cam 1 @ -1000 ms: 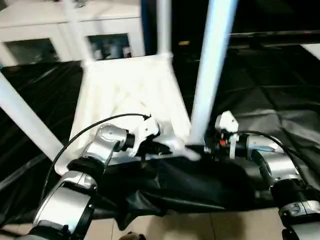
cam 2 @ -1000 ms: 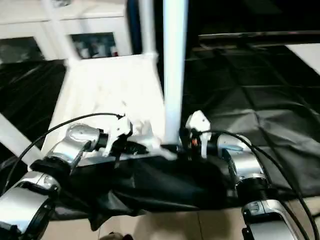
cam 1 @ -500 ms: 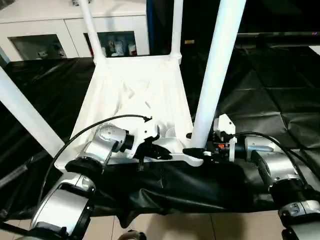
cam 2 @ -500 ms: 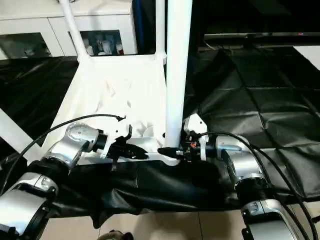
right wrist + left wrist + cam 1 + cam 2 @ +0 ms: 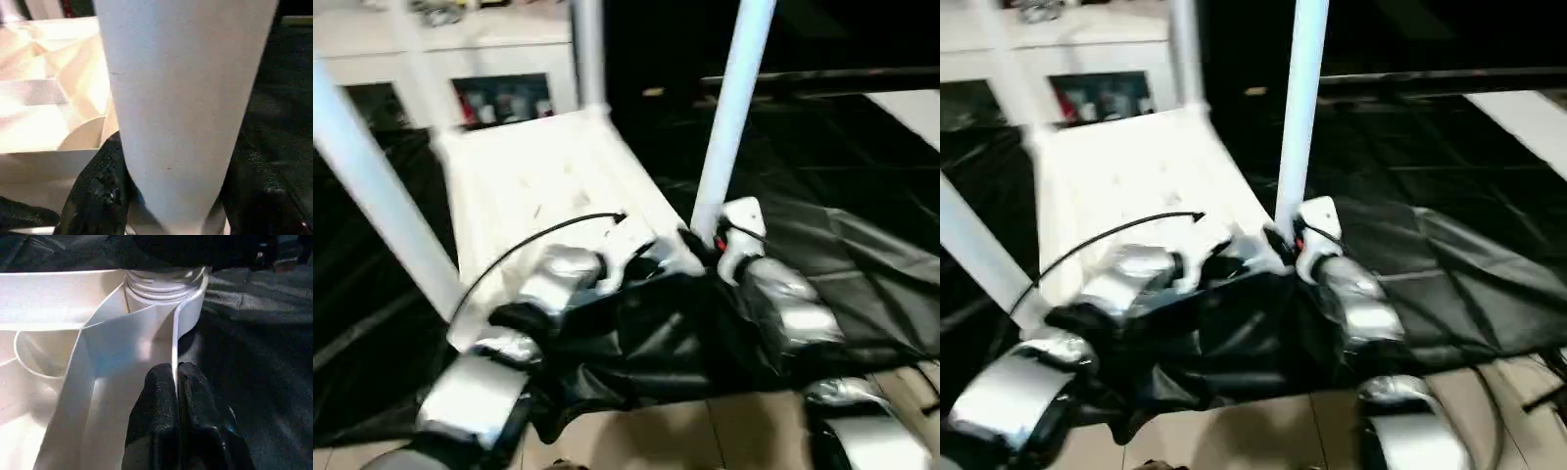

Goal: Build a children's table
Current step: Rotate leg to tighten

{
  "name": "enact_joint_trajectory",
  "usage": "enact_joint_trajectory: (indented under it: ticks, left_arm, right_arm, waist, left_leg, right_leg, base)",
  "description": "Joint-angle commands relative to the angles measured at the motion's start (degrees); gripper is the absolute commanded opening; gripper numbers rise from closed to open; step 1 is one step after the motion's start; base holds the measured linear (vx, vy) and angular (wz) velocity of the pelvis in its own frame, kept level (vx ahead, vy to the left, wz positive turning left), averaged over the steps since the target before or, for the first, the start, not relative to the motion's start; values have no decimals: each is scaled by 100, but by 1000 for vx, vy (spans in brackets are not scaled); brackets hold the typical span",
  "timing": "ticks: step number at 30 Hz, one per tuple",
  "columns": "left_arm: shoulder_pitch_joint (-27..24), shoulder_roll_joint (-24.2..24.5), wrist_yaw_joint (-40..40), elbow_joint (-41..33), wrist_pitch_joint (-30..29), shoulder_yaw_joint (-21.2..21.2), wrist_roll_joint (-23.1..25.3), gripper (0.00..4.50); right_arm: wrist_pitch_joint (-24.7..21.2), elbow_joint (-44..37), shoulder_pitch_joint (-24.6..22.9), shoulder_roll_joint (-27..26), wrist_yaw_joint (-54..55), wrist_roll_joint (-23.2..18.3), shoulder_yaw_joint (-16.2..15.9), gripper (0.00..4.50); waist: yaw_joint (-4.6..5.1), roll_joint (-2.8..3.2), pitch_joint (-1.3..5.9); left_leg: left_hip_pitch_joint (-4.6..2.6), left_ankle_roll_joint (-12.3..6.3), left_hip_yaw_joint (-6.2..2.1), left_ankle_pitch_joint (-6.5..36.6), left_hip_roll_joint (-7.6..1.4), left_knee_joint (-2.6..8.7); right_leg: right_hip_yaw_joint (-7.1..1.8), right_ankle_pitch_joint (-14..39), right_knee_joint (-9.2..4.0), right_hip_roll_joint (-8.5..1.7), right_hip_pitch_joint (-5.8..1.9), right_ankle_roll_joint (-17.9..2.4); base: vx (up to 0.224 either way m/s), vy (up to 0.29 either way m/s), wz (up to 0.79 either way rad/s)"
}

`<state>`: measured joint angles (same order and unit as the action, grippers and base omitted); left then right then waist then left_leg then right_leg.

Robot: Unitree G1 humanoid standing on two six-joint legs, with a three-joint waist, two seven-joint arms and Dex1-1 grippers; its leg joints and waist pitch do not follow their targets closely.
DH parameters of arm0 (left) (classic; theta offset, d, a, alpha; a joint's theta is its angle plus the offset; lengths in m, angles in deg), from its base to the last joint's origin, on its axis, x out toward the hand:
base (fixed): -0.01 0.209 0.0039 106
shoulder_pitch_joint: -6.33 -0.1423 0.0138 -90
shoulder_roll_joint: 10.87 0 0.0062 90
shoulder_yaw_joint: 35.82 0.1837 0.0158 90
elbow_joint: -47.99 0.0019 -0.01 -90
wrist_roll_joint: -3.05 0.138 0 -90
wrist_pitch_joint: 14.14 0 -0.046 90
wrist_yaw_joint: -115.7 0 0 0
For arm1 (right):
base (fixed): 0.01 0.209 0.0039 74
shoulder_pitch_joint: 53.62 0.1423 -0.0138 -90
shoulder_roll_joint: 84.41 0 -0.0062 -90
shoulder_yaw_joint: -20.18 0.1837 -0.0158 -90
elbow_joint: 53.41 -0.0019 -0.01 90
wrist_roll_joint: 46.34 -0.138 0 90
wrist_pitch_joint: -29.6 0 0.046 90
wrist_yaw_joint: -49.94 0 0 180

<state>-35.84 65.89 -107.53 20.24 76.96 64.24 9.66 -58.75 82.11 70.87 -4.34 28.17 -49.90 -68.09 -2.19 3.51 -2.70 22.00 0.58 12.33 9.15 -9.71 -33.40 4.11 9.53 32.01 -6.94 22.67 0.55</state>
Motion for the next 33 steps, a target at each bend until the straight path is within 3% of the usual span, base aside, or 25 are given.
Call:
enact_joint_trajectory:
  ticks: [1, 2, 3, 4, 6, 8, 9, 12, 16, 17, 21, 25, 28, 29, 33]
  left_arm:
    - [118, -174, 330, 3, 104, -174, -135, 0]
    - [111, -155, 169, -19, 162, -159, -141, 0]
    - [102, -142, 97, -37, 179, -156, -150, 0]
    - [97, -133, 51, -49, 190, -154, -155, 0]
    - [75, -85, -136, -82, 255, -130, -180, 0]
    - [-11, 97, -779, -179, 408, -54, -256, 0]
    - [-53, 164, -1028, -233, 457, -33, -284, 0]
    - [-155, 314, -1584, -379, 511, 25, -352, 0]
    - [-314, 559, -2379, -608, 603, 150, -427, 0]
    - [-408, 668, -2824, -768, 550, 158, -548, 0]
    - [-499, 853, -3313, -919, 469, 170, -617, 0]
    - [-597, 1040, -3681, -1076, 325, 199, -641, 0]
    - [-665, 1127, -3870, -1223, 162, 188, -702, 0]
    - [-691, 1155, -3963, -1290, 82, 187, -727, 0]
    - [-727, 1200, -4100, -1390, -32, 205, -761, 0]
  right_arm:
    - [-112, 237, -232, -334, -449, 109, -524, 213]
    - [35, 109, -280, -307, -790, 32, -575, 241]
    - [35, 74, -288, -290, -901, -21, -562, 241]
    - [35, 52, -292, -280, -973, -54, -554, 271]
    - [15, -54, -310, -225, -1289, -209, -511, 280]
    - [62, -343, -387, 138, -2157, -264, -669, 293]
    - [43, -440, -415, 259, -2482, -315, -699, 316]
    - [31, -641, -475, 565, -3127, -403, -783, 316]
    - [-75, -841, -503, 927, -3784, -530, -832, 316]
    - [-188, -958, -526, 1108, -4120, -609, -844, 316]
    - [-453, -1189, -605, 1388, -4695, -715, -899, 316]
    - [-566, -1267, -637, 1584, -5056, -719, -971, 316]
    - [-661, -1312, -633, 1637, -5198, -771, -1002, 316]
    - [-709, -1338, -631, 1647, -5250, -781, -1018, 291]
    - [-831, -1396, -624, 1663, -5365, -843, -1056, 266]
  waist:
    - [32, -97, 288]
    - [12, -104, 297]
    - [7, -104, 296]
    - [0, -109, 308]
    - [-17, -105, 319]
    - [-35, -124, 325]
    - [-112, -128, 329]
    - [-177, -128, 344]
    - [-228, -123, 360]
    - [-272, -129, 372]
    - [-369, -142, 394]
    - [-440, -129, 396]
    - [-441, -129, 378]
    - [-436, -132, 377]
    - [-428, -136, 374]
  left_leg:
    - [-218, 204, -319, 3408, -286, 537]
    - [-233, 138, -303, 3329, -282, 527]
    - [-228, 104, -295, 3275, -282, 524]
    - [-201, 40, -288, 3151, -284, 530]
    - [-161, -52, -278, 2979, -297, 538]
    - [-154, -107, -256, 2841, -298, 530]
    - [-143, -230, -214, 2610, -313, 508]
    - [-90, -342, -200, 2271, -339, 498]
    - [-123, -332, -173, 2122, -358, 473]
    - [-105, -393, -162, 1961, -361, 454]
    - [-106, -548, -141, 1583, -369, 411]
    - [-89, -546, -146, 1395, -378, 406]
    - [-110, -397, -154, 1651, -385, 437]
    - [-110, -342, -161, 1721, -391, 448]
    - [-119, -276, -160, 1747, -385, 456]
  right_leg:
    - [-93, 3321, -549, -238, -56, -581]
    - [-121, 3207, -554, -248, -40, -638]
    - [-134, 3127, -552, -250, -39, -681]
    - [-147, 2921, -521, -246, -66, -775]
    - [-160, 2615, -483, -253, -102, -890]
    - [-164, 2423, -462, -248, -113, -991]
    - [-177, 2255, -440, -250, -142, -1069]
    - [-175, 1973, -373, -262, -188, -1210]
    - [-189, 1754, -336, -253, -155, -1371]
    - [-203, 1605, -297, -266, -173, -1433]
    - [-213, 1197, -236, -262, -162, -1547]
    - [-197, 1083, -198, -251, -171, -1574]
    - [-202, 1435, -227, -253, -159, -1510]
    - [-205, 1521, -229, -257, -165, -1490]
    - [-214, 1563, -233, -251, -161, -1452]
  base:
    - [0, 0, 0]
    - [0, 0, 0]
    - [0, 0, 0]
    - [0, 0, 0]
    - [0, 0, 0]
    - [0, 0, 0]
    - [0, 0, 0]
    - [0, 0, 0]
    - [0, 0, 0]
    - [0, 0, 0]
    - [0, 0, 0]
    - [0, 0, 0]
    - [0, 0, 0]
    - [0, 0, 0]
    - [0, 0, 0]
